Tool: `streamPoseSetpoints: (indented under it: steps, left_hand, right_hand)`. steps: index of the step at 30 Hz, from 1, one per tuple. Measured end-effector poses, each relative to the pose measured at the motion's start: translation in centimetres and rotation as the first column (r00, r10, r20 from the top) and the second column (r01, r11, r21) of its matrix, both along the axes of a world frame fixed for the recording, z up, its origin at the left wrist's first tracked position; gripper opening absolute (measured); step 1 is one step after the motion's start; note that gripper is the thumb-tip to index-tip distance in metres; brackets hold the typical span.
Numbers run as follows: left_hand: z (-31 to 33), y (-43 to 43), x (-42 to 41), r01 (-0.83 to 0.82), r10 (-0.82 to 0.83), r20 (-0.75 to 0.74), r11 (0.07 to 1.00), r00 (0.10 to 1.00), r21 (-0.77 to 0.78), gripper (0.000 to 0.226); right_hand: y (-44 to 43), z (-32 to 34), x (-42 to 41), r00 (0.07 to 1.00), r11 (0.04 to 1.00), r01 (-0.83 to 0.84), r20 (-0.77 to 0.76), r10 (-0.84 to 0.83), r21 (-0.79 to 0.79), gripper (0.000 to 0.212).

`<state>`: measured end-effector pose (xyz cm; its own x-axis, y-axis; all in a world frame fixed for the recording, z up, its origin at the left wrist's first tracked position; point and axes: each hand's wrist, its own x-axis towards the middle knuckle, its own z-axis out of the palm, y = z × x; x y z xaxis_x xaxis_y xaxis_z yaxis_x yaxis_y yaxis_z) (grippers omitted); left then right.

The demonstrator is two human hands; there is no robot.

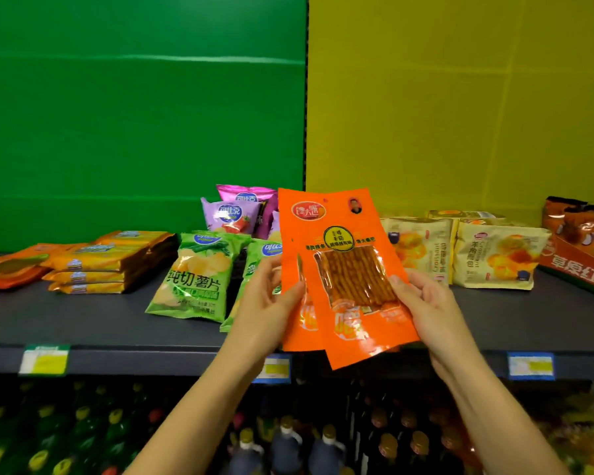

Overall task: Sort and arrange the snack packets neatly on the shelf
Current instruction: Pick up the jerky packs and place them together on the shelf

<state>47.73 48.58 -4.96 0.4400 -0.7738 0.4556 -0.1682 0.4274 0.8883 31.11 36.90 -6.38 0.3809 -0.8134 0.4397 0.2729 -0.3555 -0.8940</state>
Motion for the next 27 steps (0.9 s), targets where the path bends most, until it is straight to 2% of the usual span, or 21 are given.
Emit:
streamPoseSetpoints:
  steps: [4, 9, 12, 16, 19, 27]
  left_hand:
    - [0.8, 5.8, 6.7, -0.294, 0.303, 0.110, 0.951, 0.947, -0.094, 0.029]
    - [0.8, 14.3, 15.6, -0.589, 0.590, -0.007, 0.804, 0.807, -0.085, 0.028]
    - [0.5, 19.4, 19.9, -0.692, 0.690, -0.046, 0.720, 0.722, -0.049, 0.031]
    - [-0.4, 25.0, 26.1, -0.766, 0.764, -0.086, 0.642, 0.639, 0.011, 0.033]
    - [-0.6, 28.2, 30.9, -0.781, 0.782, -0.092, 0.622, 0.617, 0.057, 0.033]
    - [0.9, 31.0, 41.5, -0.711, 0.723, -0.060, 0.688, 0.688, 0.145, 0.026]
  right_hand:
    - [1.5, 0.4, 6.6, 0.999, 0.999, -0.020, 0.025, 0.021, -0.026, 0.018]
    - [4.1, 1.0, 14.3, 0.994, 0.994, -0.108, 0.007, 0.109, -0.026, 0.017]
    - [6.7, 1.4, 18.9, 0.986, 0.986, -0.163, -0.018, 0.163, -0.034, 0.020]
    - [9.9, 1.6, 25.7, 0.979, 0.978, -0.200, -0.044, 0.198, -0.051, 0.023]
    - [12.3, 1.7, 30.7, 0.980, 0.980, -0.192, -0.055, 0.189, -0.044, 0.024]
    - [15.9, 2.4, 41.2, 0.988, 0.993, -0.114, -0.099, 0.118, 0.036, 0.019]
